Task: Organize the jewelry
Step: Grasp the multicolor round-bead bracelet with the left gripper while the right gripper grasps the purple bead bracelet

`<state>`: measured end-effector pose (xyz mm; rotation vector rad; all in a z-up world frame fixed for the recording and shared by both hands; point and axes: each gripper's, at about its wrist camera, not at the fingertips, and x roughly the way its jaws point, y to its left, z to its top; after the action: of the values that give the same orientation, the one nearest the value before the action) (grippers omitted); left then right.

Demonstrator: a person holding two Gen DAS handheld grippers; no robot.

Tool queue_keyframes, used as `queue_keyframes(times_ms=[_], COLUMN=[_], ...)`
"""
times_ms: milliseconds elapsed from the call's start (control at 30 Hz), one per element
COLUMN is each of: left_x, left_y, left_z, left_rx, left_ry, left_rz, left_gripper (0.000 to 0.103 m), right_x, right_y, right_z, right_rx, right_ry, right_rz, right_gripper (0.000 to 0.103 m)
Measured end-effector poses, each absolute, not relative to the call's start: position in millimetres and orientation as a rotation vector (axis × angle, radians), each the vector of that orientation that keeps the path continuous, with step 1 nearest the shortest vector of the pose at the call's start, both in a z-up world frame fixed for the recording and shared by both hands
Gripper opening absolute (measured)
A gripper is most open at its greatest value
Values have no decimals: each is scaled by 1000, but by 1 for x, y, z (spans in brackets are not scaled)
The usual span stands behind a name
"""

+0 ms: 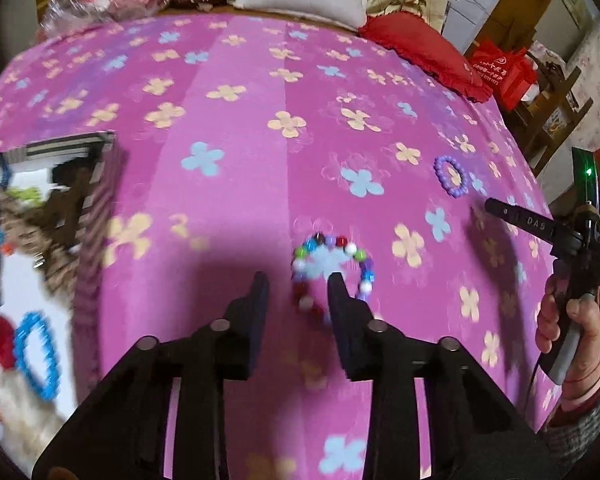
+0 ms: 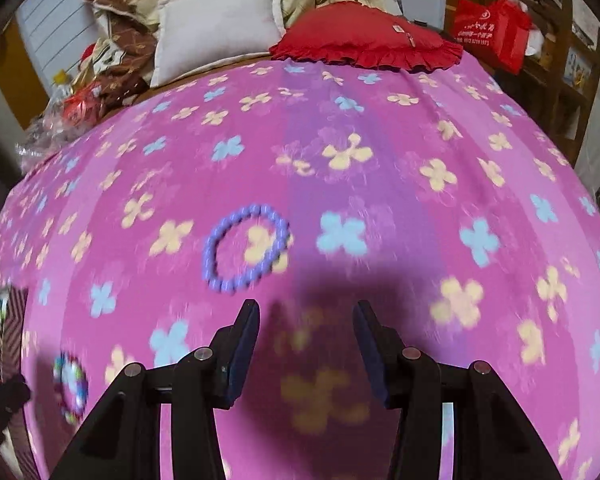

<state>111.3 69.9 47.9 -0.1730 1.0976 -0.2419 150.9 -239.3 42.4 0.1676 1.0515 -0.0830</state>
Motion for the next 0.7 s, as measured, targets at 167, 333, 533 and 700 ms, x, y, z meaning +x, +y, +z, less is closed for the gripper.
queue_keyframes(times_ms=[167,333,533,700], left_x=[131,131,126,116], left_y=[58,41,25,30], left_z=[30,20,16,21], left_rx=[-179,-59,34,-34], left_ry=[1121,1081,1043,1091], left_rz=[-275,-293,-282,-314], left_gripper=[28,28,29,8], right_x=[176,192,199,191], right_y=[-241,-234,-210,-210], right_z=[30,24,22,25], right_rx=[165,133,31,123], right_ry=[1065,1046,1019,1046], right_rz=[-93,-105,-102,-45], right_gripper=[47,47,8,5])
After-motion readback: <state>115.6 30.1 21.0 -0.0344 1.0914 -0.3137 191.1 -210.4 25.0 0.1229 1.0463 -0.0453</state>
